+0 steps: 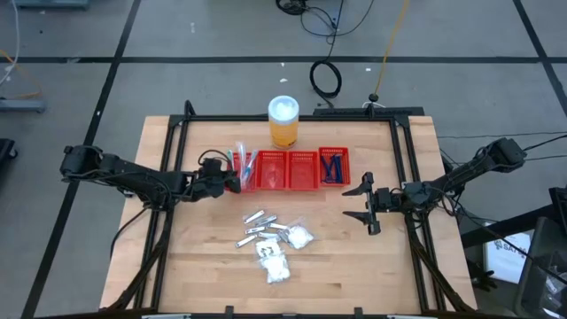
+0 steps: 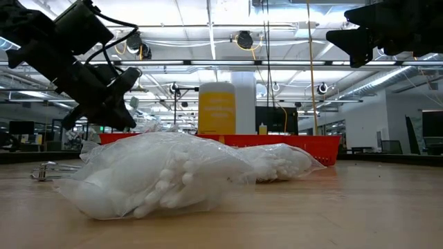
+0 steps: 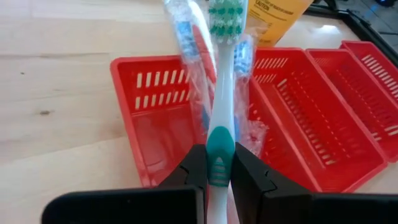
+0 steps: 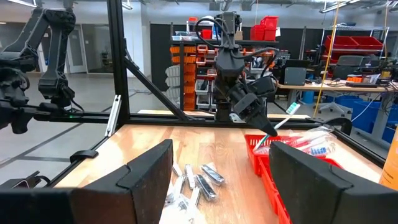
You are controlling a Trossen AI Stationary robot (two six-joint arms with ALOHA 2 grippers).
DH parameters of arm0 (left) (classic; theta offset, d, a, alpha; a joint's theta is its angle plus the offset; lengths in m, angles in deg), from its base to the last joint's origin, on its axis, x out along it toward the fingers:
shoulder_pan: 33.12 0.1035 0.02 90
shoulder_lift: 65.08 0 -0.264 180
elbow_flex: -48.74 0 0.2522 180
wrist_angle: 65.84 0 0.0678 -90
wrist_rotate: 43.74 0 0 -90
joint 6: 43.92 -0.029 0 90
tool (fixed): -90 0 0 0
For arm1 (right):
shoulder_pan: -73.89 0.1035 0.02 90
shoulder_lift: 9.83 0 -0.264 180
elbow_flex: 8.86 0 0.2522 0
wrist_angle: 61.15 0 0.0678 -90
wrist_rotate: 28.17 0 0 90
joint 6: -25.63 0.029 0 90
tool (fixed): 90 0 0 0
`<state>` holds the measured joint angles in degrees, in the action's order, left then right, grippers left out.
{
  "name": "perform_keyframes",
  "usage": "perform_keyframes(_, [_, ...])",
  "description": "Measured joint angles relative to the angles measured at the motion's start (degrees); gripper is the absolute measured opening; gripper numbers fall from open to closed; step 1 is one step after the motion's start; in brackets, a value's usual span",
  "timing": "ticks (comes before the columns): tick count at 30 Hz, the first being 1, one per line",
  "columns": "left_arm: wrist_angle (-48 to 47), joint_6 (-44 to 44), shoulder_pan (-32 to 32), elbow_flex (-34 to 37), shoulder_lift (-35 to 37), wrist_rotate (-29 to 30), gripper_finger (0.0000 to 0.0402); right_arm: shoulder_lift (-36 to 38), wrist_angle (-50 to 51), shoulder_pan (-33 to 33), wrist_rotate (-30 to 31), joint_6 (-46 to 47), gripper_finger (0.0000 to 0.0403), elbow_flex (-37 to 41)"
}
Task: Pick & Place Travel size toiletries
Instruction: Put the green toothbrush in the left red basket, then put the cotton pack into the middle right red basket
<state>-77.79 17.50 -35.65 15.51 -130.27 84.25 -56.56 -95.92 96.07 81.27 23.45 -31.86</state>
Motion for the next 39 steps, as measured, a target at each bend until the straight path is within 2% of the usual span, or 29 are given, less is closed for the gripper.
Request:
perform_keyframes(4, [1.1, -0.2, 0.0, 0.0, 0.0, 0.0, 0.0041, 0.0, 0.0, 0.0, 0.0, 0.0, 0.0251, 0.0])
perform_keyframes(12, [1.3, -0.8, 0.0, 0.0, 0.0, 0.0, 0.0096, 0.0, 0.0, 0.0, 0.0, 0.0, 0.0251, 0.0])
perform_keyframes(18, [1.3, -1.2, 0.0, 0.0, 0.0, 1.1, 0.0162, 0.0, 0.0, 0.0, 0.0, 0.0, 0.0251, 0.0])
perform_keyframes(24, [2.4, -7.1, 0.0, 0.0, 0.0, 3.4, 0.0218, 0.0, 0.3, 0.0, 0.0, 0.0, 0.0251, 0.0])
perform_keyframes(32, [16.5, -19.1, -0.2, 0.0, 0.9, 3.5, 0.0238, 0.0, 0.9, 0.0, 0.0, 0.0, 0.0251, 0.0])
perform_keyframes(34, [21.8, -23.6, -0.6, 0.0, 0.9, 1.5, 0.0236, 0.0, 0.9, 0.0, 0.0, 0.0, 0.0251, 0.0])
perform_keyframes(39, [33.0, -34.6, -2.4, 0.0, 0.8, -8.2, 0.0237, 0.0, 1.4, 0.0, 0.0, 0.0, 0.0251, 0.0])
